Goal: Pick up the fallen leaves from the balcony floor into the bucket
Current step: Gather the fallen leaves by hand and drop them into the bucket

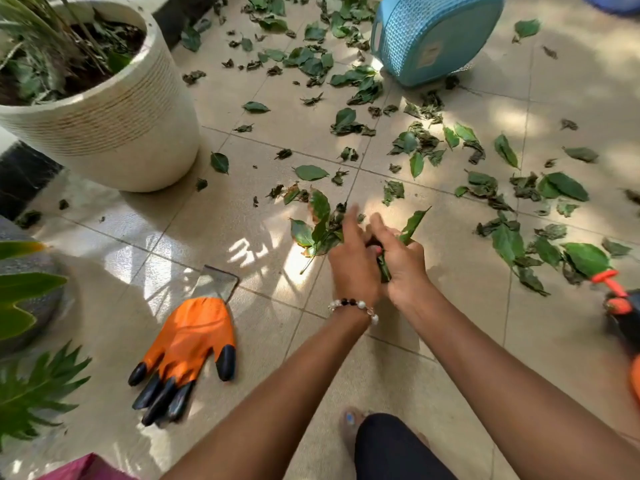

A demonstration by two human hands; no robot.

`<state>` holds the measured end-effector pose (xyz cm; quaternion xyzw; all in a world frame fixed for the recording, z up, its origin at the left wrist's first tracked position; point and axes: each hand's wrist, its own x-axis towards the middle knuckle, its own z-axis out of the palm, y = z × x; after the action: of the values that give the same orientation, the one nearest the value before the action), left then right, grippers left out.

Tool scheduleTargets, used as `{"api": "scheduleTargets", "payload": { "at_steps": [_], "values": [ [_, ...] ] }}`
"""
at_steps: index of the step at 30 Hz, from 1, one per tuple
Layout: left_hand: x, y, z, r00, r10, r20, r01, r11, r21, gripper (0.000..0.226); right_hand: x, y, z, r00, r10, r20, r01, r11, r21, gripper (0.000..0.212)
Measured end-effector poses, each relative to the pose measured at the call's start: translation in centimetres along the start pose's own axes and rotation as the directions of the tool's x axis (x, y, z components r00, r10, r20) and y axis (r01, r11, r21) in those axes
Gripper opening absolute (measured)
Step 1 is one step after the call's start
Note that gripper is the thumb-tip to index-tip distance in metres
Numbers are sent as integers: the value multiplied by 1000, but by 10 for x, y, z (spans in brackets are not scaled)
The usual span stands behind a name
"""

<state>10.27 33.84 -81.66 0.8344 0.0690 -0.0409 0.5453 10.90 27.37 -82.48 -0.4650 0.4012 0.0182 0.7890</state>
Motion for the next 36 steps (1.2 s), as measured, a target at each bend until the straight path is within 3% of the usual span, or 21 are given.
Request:
{"api": "scheduleTargets", "payload": {
  "at_steps": [3, 5, 8, 10, 12, 14, 16, 18, 21, 24, 27, 30, 32, 36],
  "values": [
    [-5, 0, 0, 983, 46, 180, -62, 995, 84, 91, -1, 0, -6, 998, -60, -26, 57, 994, -94, 15],
    [0, -4, -10, 955, 100, 280, -112, 993, 29, 99, 2, -1, -9, 999, -50, -14, 49, 998, -26, 11],
    [21, -4, -27, 978, 102, 182, -112, 992, 50, 75, 3, -1, -7, 997, -24, 75, 20, 999, 50, 12],
    [40, -8, -32, 994, 100, 40, -106, 974, 198, 45, 3, 1, -3, 994, -21, 107, 16, 999, 39, 14],
    [59, -15, -36, 991, 137, -1, -126, 920, 370, 30, 5, 1, -2, 995, -25, 91, 22, 999, 35, 14],
    [78, -33, -37, 981, 128, 147, -189, 814, 549, 45, 8, -2, -6, 998, -31, 55, 31, 999, 13, 14],
    [92, -49, -37, 942, 13, 335, -265, 640, 721, 69, 11, -6, -14, 999, -27, 24, 26, 999, 19, 15],
    [96, -68, -31, 906, -48, 421, -314, 592, 743, 76, 13, -8, -23, 1000, -18, 2, 18, 999, 31, 17],
    [85, -85, -20, 923, 93, 374, -349, 615, 708, 66, 17, -8, -35, 1000, -5, -29, 5, 1000, 1, 17],
    [66, -80, -13, 960, 151, 235, -250, 838, 486, 46, 19, -7, -41, 999, 1, -44, -2, 1000, -17, 17],
    [57, -78, -8, 972, 219, 85, -233, 867, 441, 31, 20, -6, -39, 999, 2, -52, -3, 1000, -25, 17],
    [61, -82, -10, 989, 120, 84, -146, 865, 481, 23, 17, -7, -32, 1000, -6, -20, 5, 1000, -31, 17],
    [63, -77, -13, 977, 159, 140, -210, 820, 532, 23, 15, -7, -29, 1000, -15, 12, 15, 999, -31, 17],
    [57, -67, -16, 999, 35, 6, -35, 980, 197, 24, 19, -5, -29, 999, -31, 42, 32, 999, -14, 17]
  ]
}}
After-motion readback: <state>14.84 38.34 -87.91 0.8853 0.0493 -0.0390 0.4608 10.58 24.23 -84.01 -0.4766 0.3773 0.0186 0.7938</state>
